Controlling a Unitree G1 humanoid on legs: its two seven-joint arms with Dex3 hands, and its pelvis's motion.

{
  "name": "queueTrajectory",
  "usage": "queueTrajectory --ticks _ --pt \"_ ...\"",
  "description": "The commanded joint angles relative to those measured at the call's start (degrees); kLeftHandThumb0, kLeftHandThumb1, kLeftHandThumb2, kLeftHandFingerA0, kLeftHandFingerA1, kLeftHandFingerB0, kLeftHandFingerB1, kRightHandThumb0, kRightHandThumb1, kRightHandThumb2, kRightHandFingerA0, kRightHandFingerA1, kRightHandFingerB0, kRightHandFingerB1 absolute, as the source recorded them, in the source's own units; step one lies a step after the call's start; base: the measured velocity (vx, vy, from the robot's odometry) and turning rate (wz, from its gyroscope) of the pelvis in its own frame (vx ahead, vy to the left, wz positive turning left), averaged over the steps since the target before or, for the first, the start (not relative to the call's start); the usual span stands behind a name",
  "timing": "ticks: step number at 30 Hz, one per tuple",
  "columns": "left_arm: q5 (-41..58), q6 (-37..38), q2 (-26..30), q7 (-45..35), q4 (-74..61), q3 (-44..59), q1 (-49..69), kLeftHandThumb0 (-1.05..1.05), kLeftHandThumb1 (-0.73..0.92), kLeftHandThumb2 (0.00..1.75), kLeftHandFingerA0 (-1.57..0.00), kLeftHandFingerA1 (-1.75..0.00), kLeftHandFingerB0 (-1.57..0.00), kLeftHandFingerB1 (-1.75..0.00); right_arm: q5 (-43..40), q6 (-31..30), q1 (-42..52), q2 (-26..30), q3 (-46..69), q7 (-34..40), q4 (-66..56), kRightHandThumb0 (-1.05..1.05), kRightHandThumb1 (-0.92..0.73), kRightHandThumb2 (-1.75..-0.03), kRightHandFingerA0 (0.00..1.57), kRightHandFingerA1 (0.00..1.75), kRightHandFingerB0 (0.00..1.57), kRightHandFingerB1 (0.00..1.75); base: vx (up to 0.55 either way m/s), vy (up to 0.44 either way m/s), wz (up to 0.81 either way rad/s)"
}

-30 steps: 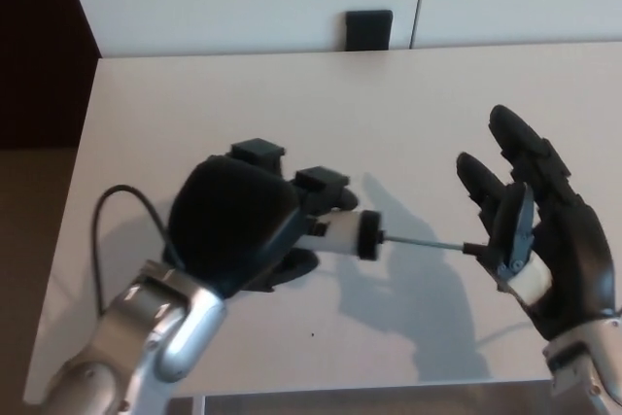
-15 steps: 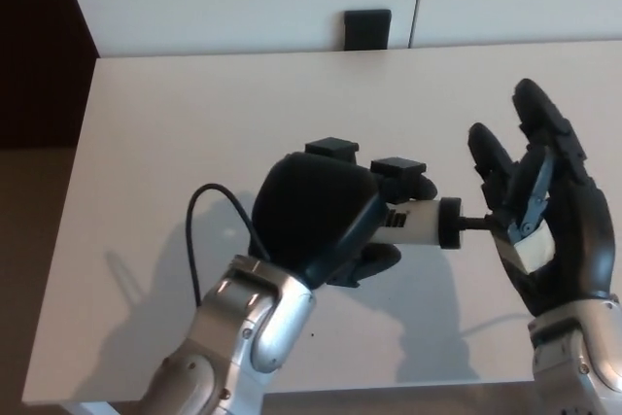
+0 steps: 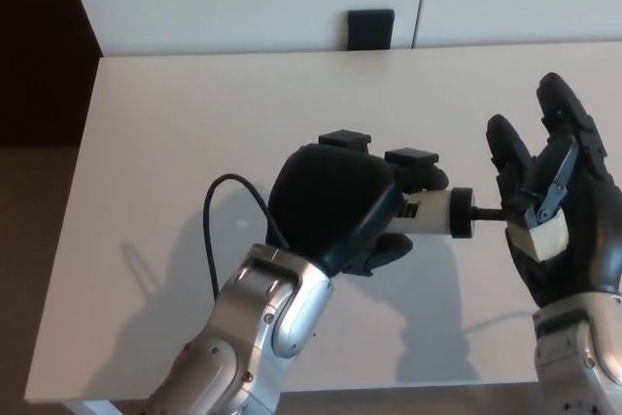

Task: The robot walks towards a desk on which an air pump is kept in the middle. It lifts it up and holds it with its left hand and uses its right hand to compress it by pushing its handle inwards.

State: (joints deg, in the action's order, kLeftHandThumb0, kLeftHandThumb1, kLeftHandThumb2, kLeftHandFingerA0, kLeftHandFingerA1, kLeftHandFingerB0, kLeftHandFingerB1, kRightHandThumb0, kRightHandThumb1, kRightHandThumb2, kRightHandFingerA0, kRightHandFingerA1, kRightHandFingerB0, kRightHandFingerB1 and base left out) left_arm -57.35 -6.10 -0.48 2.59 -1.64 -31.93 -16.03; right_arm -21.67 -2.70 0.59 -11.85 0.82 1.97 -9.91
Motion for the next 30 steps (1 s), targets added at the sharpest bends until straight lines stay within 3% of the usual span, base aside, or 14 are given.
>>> queueTrajectory --ticks 1,4,5,6,7,15,16,18,20,21,26,27,28,30 --pt "0.7 -0.1 3.7 1.1 6.3 3.0 -4.8 -0.07 0.75 0.62 -0.75 -1.46 -0.78 -0.55 8.6 5.3 0.9 2.2 1.4 3.3 -1.1 -0.91 -0.83 -1.23 0.08 0.23 0.09 0.15 0.00 0.000 0.00" --pt "0.6 0.8 5.1 4.0 13.2 3.8 -8.2 -0.15 0.65 0.61 -0.79 -1.37 -0.78 -0.53 10.9 7.0 2.0 4.4 3.4 3.7 -2.2 -0.85 -0.79 -1.22 0.00 0.20 0.00 0.16 0.00 0.000 0.00" --pt "0.9 1.5 5.6 4.8 15.3 3.8 -9.1 -0.10 0.63 0.58 -0.74 -1.43 -0.80 -0.56 11.2 7.5 2.6 5.0 4.1 3.7 -2.6 -0.87 -0.92 -0.79 0.00 0.15 0.00 0.13 0.00 0.000 0.00" --pt "1.1 2.0 5.8 5.3 16.5 3.8 -9.6 -0.10 0.63 0.58 -0.74 -1.43 -0.80 -0.56 11.4 7.7 3.0 5.4 4.5 3.7 -2.8 -0.87 -0.92 -0.79 0.00 0.15 0.00 0.13 0.00 0.000 0.00" --pt "0.9 2.0 6.0 5.8 18.5 3.6 -10.5 -0.16 0.61 0.58 -0.72 -1.47 -0.79 -0.60 11.5 8.3 3.6 6.1 5.3 3.4 -3.1 -0.88 -0.83 -1.23 0.00 0.17 0.00 0.13 0.00 0.000 0.00" --pt "0.3 1.4 4.4 6.9 27.4 1.1 -15.3 -0.11 0.63 0.57 -0.70 -1.53 -0.79 -0.57 12.1 11.3 6.3 8.1 8.5 2.7 -5.8 -0.86 -0.84 -1.24 0.00 0.18 0.00 0.13 0.00 0.000 0.00" --pt "0.8 1.7 4.2 6.7 27.8 1.0 -15.4 -0.12 0.70 0.58 -0.68 -1.54 -0.75 -0.70 12.2 11.4 6.6 8.1 8.6 2.7 -6.2 -0.86 -0.84 -1.24 0.00 0.19 0.00 0.14 0.00 0.000 0.00" --pt "1.5 2.0 4.0 6.5 28.3 0.7 -15.6 -0.12 0.70 0.58 -0.68 -1.54 -0.75 -0.70 12.4 11.5 7.0 8.2 8.5 2.6 -6.6 -0.86 -0.84 -1.24 0.00 0.19 0.00 0.14 0.00 0.000 0.00" --pt "2.8 2.6 3.2 4.7 28.4 -0.1 -14.9 -0.18 0.75 0.61 -0.69 -1.53 -0.75 -0.64 12.6 11.7 8.3 8.0 8.1 2.1 -7.9 -0.85 -0.81 -1.23 0.00 0.21 0.00 0.15 0.00 0.000 0.00" --pt "2.3 3.2 2.8 5.8 28.7 -1.1 -14.5 -0.17 0.60 0.58 -0.79 -1.51 -0.77 -0.58 12.8 11.7 9.0 7.8 7.8 2.1 -8.6 -0.82 -0.79 -1.22 0.00 0.23 0.00 0.18 0.00 0.000 0.00" --pt "3.2 6.2 2.1 5.9 28.5 -3.3 -13.3 -0.13 0.64 0.59 -0.77 -1.48 -0.72 -0.51 12.8 11.7 10.6 7.7 7.4 1.8 -10.2 -0.83 -0.80 -1.22 0.00 0.22 0.00 0.17 0.00 0.000 0.00" --pt "4.1 2.9 2.3 -5.1 25.3 -5.0 -13.3 -0.33 0.41 0.95 -0.02 -0.50 0.00 -0.46 12.5 11.8 11.2 7.7 7.4 1.7 -10.7 -0.81 -0.78 -1.21 0.00 0.25 0.00 0.19 0.00 0.000 0.00" --pt "4.3 1.1 2.5 -9.8 23.8 -5.6 -13.7 -0.87 0.55 0.86 0.00 0.00 0.00 -0.02 12.6 11.7 11.2 7.8 7.5 1.8 -10.9 -0.82 -0.78 -1.22 0.00 0.24 0.00 0.18 0.00 0.000 0.00" --pt "4.6 -0.7 2.9 -15.3 21.4 -6.3 -14.0 -0.93 0.56 0.91 0.00 0.00 0.00 0.00 12.8 11.7 11.3 7.9 7.6 1.8 -11.3 -0.84 -0.81 -1.22 0.00 0.22 0.00 0.16 0.00 0.000 0.00"
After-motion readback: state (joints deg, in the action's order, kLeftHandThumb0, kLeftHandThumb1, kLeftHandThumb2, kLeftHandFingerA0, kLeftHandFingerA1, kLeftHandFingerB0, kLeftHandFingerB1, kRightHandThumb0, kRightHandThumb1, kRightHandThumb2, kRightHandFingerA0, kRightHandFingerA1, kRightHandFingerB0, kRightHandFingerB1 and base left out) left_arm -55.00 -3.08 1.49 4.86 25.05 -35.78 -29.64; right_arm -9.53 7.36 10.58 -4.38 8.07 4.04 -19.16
